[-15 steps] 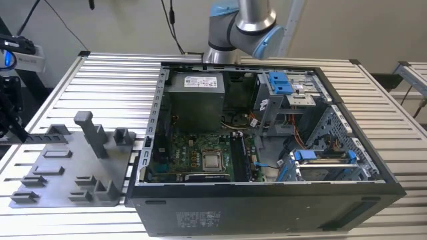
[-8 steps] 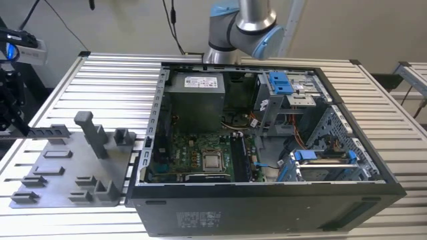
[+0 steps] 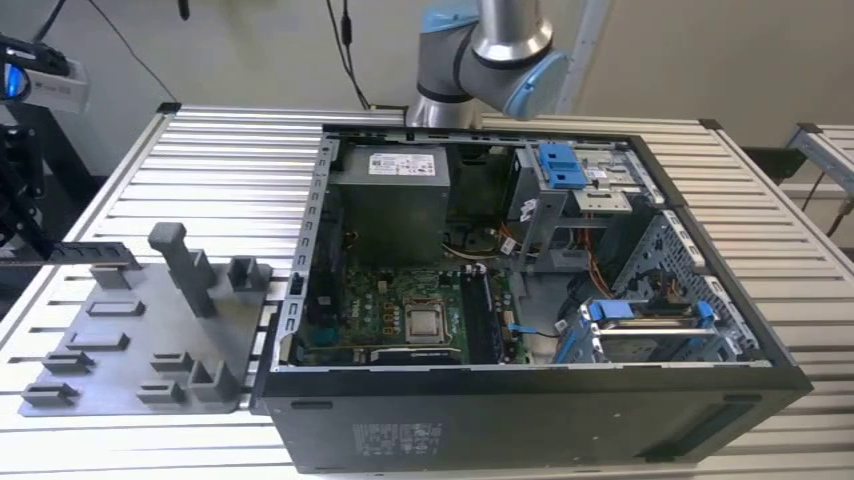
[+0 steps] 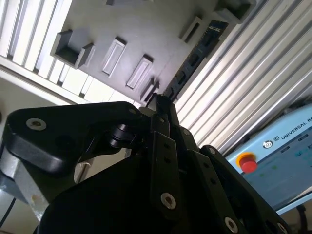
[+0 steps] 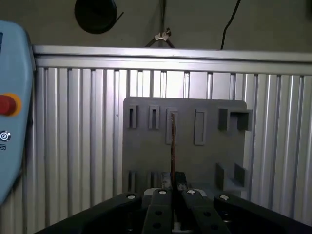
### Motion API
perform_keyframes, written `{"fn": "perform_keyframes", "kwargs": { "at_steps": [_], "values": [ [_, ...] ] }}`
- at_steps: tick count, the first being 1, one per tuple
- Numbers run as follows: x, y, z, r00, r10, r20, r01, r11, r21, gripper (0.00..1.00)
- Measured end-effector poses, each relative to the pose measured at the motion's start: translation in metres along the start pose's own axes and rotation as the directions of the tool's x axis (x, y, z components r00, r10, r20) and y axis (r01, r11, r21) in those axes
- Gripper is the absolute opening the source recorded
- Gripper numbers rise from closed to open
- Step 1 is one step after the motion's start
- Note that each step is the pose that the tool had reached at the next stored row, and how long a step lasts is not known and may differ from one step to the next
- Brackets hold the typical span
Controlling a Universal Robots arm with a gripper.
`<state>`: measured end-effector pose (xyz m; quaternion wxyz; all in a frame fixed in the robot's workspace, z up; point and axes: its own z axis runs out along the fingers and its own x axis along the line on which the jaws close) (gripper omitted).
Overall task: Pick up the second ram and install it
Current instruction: 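Pick up the second ram and move it above second insertion slot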
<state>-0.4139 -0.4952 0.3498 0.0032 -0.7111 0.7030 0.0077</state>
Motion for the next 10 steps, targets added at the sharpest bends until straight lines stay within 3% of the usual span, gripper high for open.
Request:
{"fn": "perform_keyframes", "kwargs": {
  "at_steps": [10],
  "values": [
    [-0.0007,0.0002,-0.0273,1.0,-0.006,0.0,0.006,1.0,-0.0001,0.14]
  ]
}}
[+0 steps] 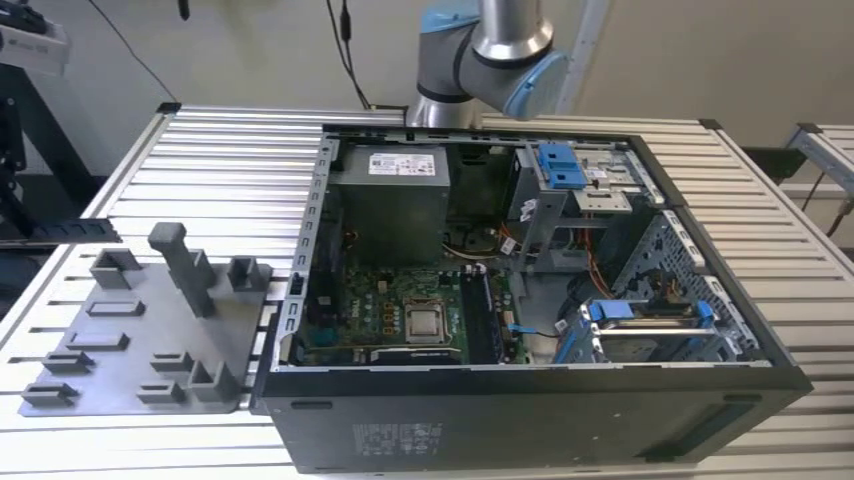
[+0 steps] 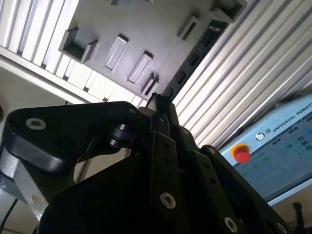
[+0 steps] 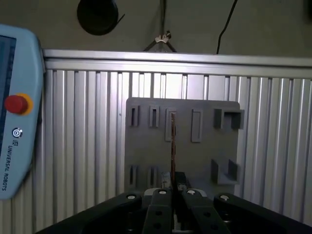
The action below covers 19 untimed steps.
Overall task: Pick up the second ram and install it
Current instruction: 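Pick up the second ram and move it above second insertion slot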
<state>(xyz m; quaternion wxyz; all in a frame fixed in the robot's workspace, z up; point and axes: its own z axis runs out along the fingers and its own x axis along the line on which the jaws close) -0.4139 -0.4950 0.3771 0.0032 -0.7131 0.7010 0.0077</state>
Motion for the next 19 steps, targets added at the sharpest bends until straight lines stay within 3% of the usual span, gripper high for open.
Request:
{"fn": "perform_keyframes", "kwargs": {
  "at_steps": [5,15,19],
  "values": [
    [-0.0001,0.0,-0.0107,1.0,-0.001,0.0,0.001,1.0,0.0001,0.14],
    [-0.0002,-0.0002,-0.0112,1.0,-0.001,0.0,0.001,1.0,0.0,0.14],
    [-0.0001,-0.0048,-0.0113,1.0,-0.001,0.0,0.001,1.0,0.0,0.14]
  ]
}}
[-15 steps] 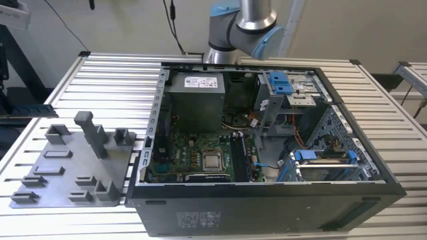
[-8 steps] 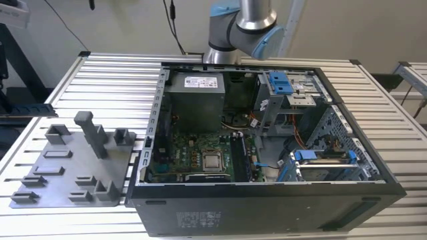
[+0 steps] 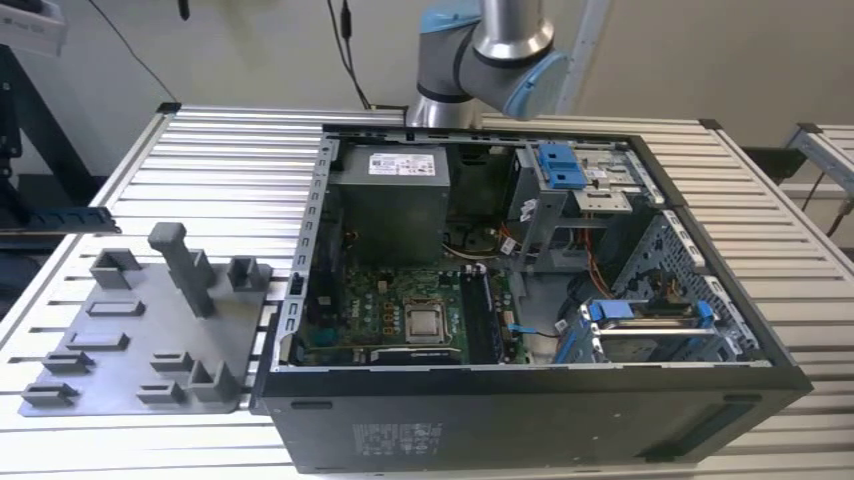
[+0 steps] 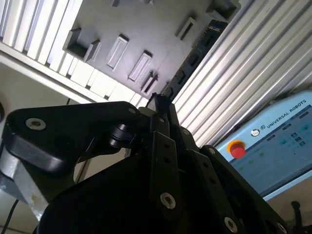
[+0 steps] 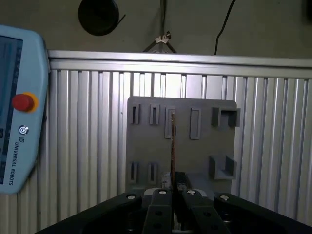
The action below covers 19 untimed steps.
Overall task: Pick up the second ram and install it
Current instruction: 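Pick up the second ram and move it above second insertion slot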
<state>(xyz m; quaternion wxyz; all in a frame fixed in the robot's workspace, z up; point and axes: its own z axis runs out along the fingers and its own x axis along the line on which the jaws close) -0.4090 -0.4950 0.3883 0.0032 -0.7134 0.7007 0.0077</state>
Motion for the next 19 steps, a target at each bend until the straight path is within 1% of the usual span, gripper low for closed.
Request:
{"fn": "perform_keyframes", "kwargs": {
  "at_steps": [7,19],
  "values": [
    [0.0003,-0.0138,0.0,1.0,0.0,0.0,0.0,1.0,0.0,0.14],
    [0.0008,-0.044,-0.0002,1.0,-0.001,0.0,0.001,1.0,0.0001,0.14]
  ]
}}
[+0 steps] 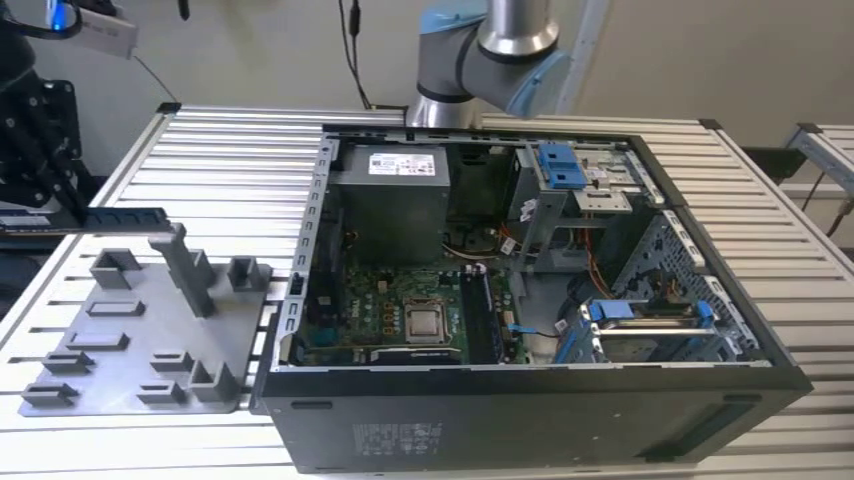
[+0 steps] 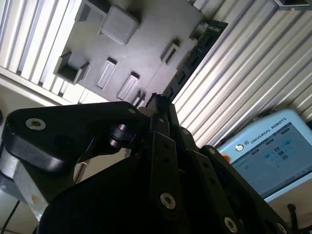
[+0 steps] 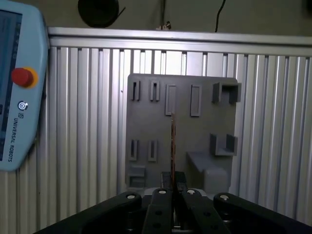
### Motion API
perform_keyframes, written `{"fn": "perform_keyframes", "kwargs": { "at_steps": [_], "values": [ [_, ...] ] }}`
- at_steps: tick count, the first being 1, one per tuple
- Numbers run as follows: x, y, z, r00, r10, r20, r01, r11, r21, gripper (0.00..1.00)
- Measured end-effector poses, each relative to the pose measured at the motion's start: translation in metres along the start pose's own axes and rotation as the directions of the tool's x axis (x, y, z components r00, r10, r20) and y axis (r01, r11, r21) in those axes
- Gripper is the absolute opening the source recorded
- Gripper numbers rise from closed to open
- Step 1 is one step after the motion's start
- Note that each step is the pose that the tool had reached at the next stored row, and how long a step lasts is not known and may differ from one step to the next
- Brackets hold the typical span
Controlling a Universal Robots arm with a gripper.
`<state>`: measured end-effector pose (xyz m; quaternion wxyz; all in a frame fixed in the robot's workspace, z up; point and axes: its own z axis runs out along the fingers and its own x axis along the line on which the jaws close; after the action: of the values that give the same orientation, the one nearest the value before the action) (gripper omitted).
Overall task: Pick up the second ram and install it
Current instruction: 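Pick up the second ram and move it above second insertion slot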
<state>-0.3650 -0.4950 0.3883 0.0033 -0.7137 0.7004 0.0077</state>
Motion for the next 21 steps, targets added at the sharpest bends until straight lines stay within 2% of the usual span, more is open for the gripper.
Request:
{"fn": "perform_keyframes", "kwargs": {
  "at_steps": [12,21],
  "values": [
    [0.0006,-0.0337,-0.0002,1.0,-0.001,0.0,0.001,1.0,0.0001,0.14],
    [0.0012,-0.0626,-0.0004,1.0,-0.001,0.0,0.001,1.0,-0.0001,0.14]
  ]
}}
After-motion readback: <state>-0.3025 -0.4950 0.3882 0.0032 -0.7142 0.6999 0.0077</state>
